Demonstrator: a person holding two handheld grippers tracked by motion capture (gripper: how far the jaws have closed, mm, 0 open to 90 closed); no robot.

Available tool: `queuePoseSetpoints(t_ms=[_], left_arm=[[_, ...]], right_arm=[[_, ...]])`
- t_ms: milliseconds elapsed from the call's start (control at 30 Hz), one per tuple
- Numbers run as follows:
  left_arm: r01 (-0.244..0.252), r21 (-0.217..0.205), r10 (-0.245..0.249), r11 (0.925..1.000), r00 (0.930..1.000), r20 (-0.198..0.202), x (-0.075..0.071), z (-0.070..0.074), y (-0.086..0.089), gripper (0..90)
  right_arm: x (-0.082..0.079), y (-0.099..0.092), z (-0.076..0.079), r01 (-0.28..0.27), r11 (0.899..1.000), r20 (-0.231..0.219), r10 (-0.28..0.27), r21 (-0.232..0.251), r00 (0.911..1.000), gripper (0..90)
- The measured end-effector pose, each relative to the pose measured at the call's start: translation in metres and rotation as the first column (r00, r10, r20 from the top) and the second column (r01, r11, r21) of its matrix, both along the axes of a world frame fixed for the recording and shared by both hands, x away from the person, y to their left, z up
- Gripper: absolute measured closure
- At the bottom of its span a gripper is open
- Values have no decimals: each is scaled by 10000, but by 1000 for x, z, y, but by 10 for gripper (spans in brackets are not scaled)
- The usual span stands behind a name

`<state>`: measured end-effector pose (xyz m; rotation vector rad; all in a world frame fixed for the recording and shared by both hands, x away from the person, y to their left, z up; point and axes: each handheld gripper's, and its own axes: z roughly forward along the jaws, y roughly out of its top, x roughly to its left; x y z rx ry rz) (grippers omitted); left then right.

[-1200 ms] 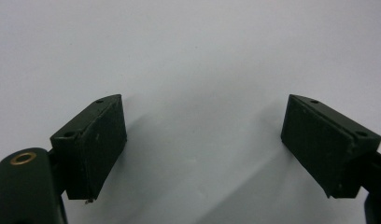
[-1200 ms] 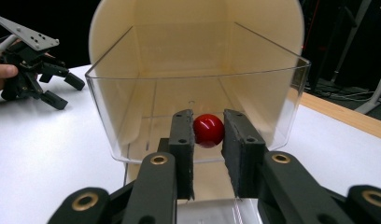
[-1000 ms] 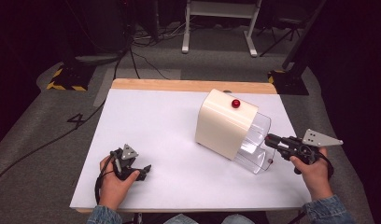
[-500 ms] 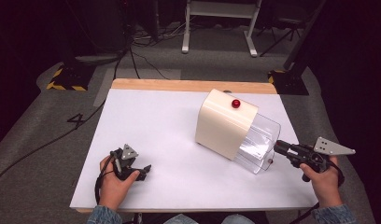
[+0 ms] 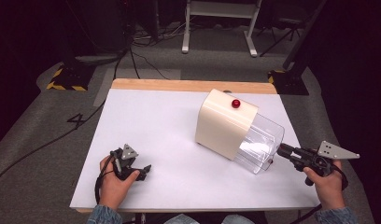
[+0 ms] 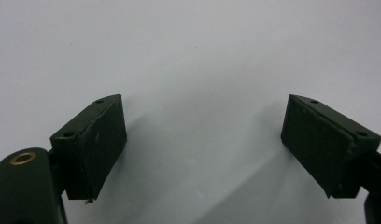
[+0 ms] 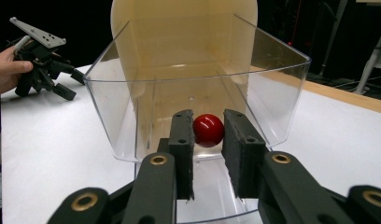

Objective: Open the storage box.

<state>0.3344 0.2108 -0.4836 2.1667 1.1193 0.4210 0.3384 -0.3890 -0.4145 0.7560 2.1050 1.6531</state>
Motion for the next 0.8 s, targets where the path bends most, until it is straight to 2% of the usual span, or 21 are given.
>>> queuePoseSetpoints(t_ms=[433, 633, 800], left_arm=[[0, -5, 0, 10000, 10000, 6, 0, 0, 0, 144], [-10, -11, 10, 10000, 10000, 3, 0, 0, 0, 144], [2, 7, -2, 10000, 10000, -9, 0, 0, 0, 144]], right_arm=[[-3, -4, -12, 170, 9996, -266, -175, -209, 9995, 743], [-3, -4, -20, 200, 9992, -480, -216, -332, 9986, 680], [-5, -6, -23, 313, 9983, -520, -339, -484, 9981, 585]])
